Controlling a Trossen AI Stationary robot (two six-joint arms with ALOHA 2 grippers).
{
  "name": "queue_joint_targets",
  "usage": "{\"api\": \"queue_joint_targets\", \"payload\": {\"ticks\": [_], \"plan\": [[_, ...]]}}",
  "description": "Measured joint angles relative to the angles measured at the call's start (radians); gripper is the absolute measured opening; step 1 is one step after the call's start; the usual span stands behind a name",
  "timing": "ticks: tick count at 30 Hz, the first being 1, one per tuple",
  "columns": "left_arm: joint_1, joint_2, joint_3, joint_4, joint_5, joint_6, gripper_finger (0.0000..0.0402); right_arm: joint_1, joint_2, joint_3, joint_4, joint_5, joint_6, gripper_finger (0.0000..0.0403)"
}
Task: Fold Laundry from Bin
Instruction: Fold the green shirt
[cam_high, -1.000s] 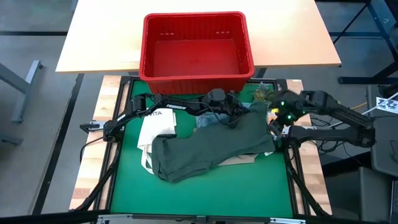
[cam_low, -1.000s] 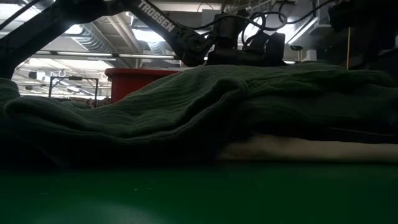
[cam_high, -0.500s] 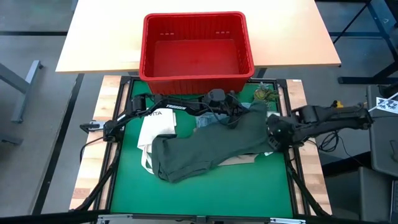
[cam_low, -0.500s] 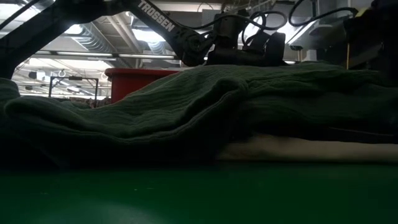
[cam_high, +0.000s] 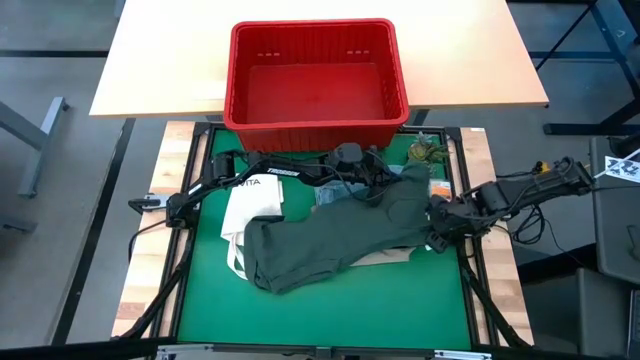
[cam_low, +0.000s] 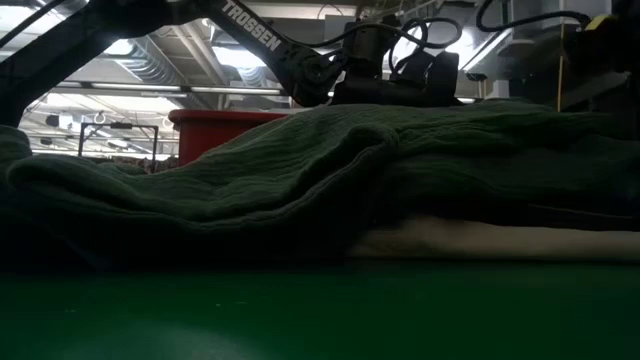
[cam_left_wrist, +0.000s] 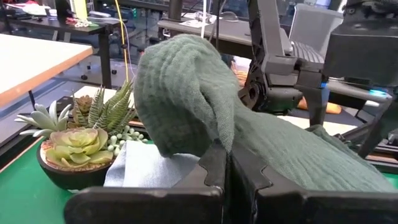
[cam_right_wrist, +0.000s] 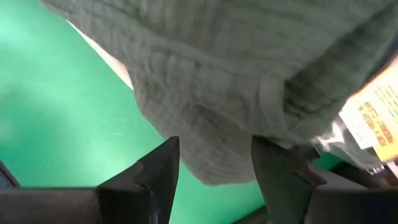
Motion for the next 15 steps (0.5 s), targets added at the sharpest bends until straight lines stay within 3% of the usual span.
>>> {"api": "queue_joint_targets", "payload": {"ticks": [8, 15], "plan": [[0.000, 0.000, 0.000, 0.000, 0.022, 0.000, 0.0000, -0.003, 0.044, -0.001, 0.001, 0.032, -0.016, 0.0198], [0.000, 0.000, 0.000, 0.000, 0.023, 0.000, 0.0000, -0.003, 0.162, -0.001, -0.004, 0.051, -0.031, 0.0198]]}}
